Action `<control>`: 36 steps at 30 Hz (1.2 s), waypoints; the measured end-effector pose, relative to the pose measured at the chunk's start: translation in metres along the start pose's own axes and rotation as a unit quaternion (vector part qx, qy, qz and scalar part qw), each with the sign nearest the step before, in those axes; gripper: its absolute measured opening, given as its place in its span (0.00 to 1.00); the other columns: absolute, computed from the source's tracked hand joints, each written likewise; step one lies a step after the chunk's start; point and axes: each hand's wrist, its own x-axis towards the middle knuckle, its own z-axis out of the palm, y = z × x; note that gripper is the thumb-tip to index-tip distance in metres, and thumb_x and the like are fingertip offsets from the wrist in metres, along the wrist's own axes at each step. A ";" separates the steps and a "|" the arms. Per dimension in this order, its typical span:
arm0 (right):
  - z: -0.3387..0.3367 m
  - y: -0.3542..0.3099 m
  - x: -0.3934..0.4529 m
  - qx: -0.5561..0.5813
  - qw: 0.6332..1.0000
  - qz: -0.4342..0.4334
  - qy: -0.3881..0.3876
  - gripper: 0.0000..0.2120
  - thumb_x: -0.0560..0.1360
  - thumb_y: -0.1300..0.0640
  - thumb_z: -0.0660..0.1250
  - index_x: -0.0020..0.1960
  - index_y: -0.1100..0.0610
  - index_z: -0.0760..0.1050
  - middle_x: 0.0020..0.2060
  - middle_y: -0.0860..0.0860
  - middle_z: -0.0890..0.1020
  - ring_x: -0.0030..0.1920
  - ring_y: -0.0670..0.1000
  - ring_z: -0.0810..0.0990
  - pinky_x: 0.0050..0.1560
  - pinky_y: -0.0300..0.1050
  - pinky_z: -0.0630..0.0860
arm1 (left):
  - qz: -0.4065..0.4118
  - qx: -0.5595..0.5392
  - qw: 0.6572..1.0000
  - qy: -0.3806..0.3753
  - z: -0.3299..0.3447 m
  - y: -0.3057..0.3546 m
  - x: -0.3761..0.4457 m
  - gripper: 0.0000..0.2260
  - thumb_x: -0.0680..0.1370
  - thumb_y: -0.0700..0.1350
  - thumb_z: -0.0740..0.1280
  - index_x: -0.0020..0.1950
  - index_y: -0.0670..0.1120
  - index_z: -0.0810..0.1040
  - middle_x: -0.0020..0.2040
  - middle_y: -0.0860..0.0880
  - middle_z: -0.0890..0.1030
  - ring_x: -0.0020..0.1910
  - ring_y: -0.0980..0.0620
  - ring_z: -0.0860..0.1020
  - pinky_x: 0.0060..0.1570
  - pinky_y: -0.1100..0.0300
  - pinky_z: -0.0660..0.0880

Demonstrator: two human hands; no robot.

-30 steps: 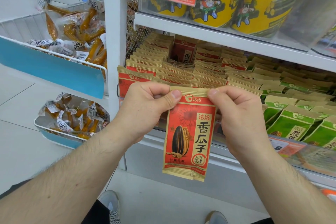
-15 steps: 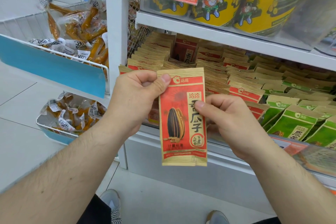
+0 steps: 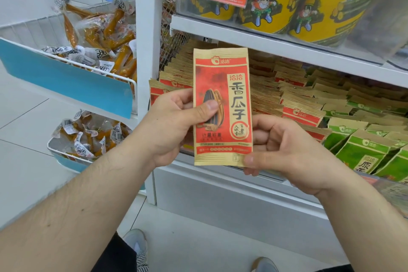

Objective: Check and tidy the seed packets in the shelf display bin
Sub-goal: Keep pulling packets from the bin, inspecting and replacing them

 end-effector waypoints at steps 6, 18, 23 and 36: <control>0.001 -0.001 0.001 0.015 0.999 -0.039 -0.027 0.25 0.64 0.74 0.70 0.59 0.59 0.75 0.48 0.61 0.85 0.43 0.59 0.81 0.41 0.43 0.80 | -0.003 -0.010 1.000 0.006 0.000 0.001 0.000 0.15 0.67 0.45 0.70 0.52 0.45 0.81 0.45 0.45 0.86 0.40 0.48 0.85 0.41 0.51 0.82; 0.002 0.001 0.003 0.021 0.998 -0.047 -0.032 0.25 0.64 0.74 0.69 0.59 0.59 0.74 0.47 0.58 0.85 0.43 0.54 0.83 0.41 0.41 0.79 | 0.004 -0.019 1.000 -0.003 -0.001 0.000 0.000 0.14 0.66 0.43 0.70 0.52 0.44 0.80 0.44 0.45 0.86 0.39 0.49 0.85 0.37 0.56 0.82; 0.001 0.003 0.004 -0.001 0.999 -0.045 -0.023 0.25 0.64 0.74 0.69 0.60 0.59 0.74 0.47 0.57 0.85 0.44 0.53 0.83 0.43 0.42 0.79 | 0.003 -0.018 1.000 -0.006 -0.003 -0.001 0.001 0.15 0.66 0.43 0.71 0.52 0.44 0.80 0.45 0.45 0.86 0.40 0.49 0.85 0.39 0.54 0.83; 0.001 0.006 0.004 0.045 0.994 -0.077 0.060 0.18 0.69 0.63 0.73 0.58 0.60 0.77 0.49 0.54 0.86 0.48 0.54 0.86 0.43 0.45 0.82 | -0.015 0.037 0.996 -0.080 0.004 -0.006 -0.004 0.17 0.65 0.44 0.70 0.53 0.46 0.81 0.50 0.44 0.85 0.45 0.46 0.85 0.37 0.56 0.81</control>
